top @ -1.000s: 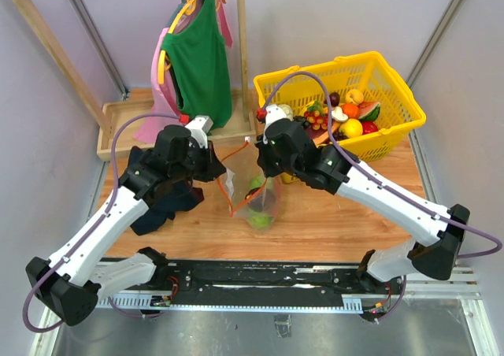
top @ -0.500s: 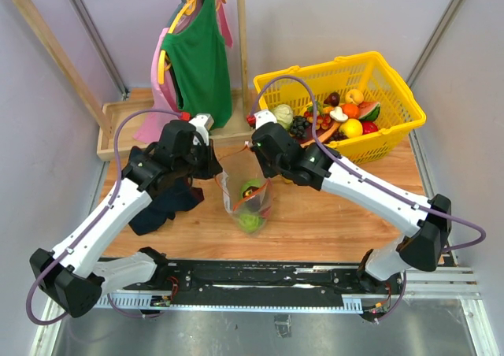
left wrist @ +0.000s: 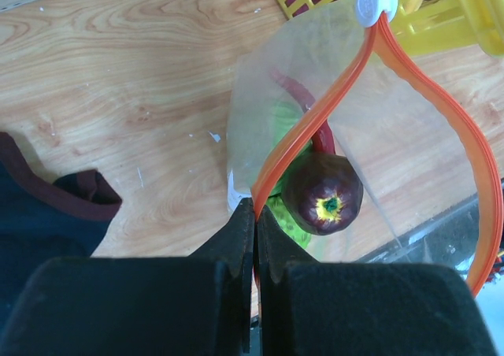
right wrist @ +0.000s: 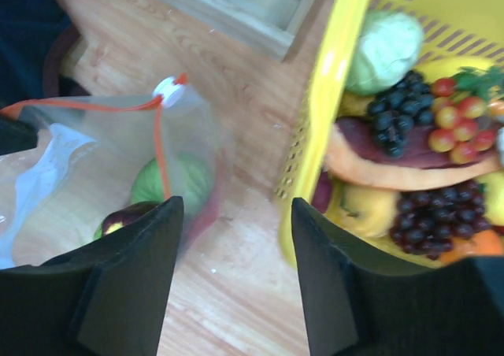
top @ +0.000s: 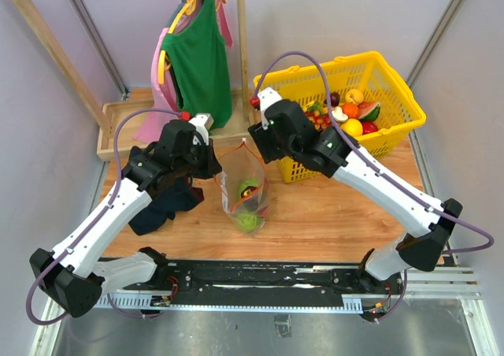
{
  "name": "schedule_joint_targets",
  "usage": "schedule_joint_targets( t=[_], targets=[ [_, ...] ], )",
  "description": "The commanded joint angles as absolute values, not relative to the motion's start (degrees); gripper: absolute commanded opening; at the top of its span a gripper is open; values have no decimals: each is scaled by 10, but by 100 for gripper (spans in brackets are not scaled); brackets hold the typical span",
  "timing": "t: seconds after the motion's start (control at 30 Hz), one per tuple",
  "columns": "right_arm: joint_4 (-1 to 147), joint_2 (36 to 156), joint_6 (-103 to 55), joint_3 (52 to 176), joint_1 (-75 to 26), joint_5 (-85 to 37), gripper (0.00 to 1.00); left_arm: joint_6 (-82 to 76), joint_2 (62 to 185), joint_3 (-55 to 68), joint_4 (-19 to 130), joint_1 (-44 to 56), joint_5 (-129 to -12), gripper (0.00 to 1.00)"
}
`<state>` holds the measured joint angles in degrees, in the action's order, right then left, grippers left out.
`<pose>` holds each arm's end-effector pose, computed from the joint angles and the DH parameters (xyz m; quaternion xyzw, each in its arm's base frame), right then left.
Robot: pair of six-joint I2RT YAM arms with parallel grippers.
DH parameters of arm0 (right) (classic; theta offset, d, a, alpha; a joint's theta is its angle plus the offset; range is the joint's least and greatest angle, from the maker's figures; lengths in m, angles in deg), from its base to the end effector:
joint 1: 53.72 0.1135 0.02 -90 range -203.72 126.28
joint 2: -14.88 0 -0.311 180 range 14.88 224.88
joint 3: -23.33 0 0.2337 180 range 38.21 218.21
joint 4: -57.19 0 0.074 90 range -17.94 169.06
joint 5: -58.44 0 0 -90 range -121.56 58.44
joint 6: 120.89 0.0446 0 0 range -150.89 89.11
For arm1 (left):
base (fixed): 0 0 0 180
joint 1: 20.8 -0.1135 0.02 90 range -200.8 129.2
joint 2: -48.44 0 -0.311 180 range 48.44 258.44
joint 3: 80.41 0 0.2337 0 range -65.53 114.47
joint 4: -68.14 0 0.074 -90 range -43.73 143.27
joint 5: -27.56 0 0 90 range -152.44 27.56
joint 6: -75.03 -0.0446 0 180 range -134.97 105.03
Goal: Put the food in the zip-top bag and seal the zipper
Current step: Pick up the fake vegetable from the bin.
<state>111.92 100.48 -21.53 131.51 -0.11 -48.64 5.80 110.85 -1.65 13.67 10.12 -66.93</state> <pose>0.1949 0.2423 0.4513 -0.2595 0.8289 0.1390 0.4758 0.1641 -0.1024 0.3818 0.0966 0.8935 -0.2222 0.3780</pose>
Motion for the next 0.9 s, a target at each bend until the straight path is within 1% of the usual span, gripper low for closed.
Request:
schedule_joint_targets(
  t=[0.0, 0.17, 0.27, 0.4, 0.63, 0.87],
  targets=[
    [1163, 995, -276, 1367, -44, -495, 60, 47, 1108, 2, 151, 99, -666, 0],
    [1157, 1006, -290, 1395, -130, -463, 65, 47, 1107, 0, 155, 99, -667, 1],
    [1154, 1024, -296, 1411, -182, -449, 65, 46, 1107, 0, 156, 99, -665, 0],
    [1129, 1051, -301, 1402, -258, -425, 65, 42, 1104, -4, 163, 99, -665, 0],
    [1074, 1107, -315, 1369, -369, -410, 59, 39, 1104, -9, 173, 99, -666, 1],
    [1048, 1177, -353, 1375, -436, -408, 54, 20, 1102, -22, 221, 99, -649, 0]
  ],
)
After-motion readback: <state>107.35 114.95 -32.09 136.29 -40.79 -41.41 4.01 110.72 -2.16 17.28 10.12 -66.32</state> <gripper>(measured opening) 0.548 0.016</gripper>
